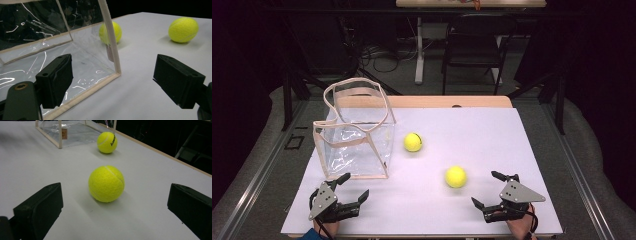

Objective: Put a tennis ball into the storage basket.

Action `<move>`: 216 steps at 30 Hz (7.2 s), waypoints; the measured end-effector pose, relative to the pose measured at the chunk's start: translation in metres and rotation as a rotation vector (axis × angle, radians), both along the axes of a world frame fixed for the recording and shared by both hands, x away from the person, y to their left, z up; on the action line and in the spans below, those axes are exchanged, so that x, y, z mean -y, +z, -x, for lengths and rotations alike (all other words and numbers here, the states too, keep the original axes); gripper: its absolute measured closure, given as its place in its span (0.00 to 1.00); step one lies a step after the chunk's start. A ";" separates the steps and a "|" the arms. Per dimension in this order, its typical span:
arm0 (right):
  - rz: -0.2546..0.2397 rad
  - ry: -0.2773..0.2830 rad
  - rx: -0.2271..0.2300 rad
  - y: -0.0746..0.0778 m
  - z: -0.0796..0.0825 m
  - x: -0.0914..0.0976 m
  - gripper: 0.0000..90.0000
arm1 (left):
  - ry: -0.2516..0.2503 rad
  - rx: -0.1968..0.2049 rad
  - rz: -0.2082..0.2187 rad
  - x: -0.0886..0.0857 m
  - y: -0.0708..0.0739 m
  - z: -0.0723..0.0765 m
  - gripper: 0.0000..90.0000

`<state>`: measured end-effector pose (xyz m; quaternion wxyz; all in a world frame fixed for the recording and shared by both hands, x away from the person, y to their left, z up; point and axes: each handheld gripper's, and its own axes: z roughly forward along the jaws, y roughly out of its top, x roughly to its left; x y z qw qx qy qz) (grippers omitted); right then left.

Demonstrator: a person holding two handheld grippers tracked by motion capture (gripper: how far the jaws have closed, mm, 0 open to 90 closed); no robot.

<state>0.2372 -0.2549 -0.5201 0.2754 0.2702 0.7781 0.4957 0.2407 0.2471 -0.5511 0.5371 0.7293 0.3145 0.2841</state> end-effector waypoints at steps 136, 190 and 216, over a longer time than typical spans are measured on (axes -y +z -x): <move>0.146 0.074 -0.333 0.001 -0.090 -0.077 0.29 | -0.013 -0.018 0.005 0.001 -0.002 -0.005 0.18; 0.029 0.104 -0.192 0.034 -0.108 -0.103 0.29 | -0.002 -0.016 0.016 0.000 -0.001 -0.006 0.18; 0.032 0.115 -0.176 0.037 -0.123 -0.115 0.30 | -0.011 -0.014 0.011 0.000 -0.001 -0.006 0.18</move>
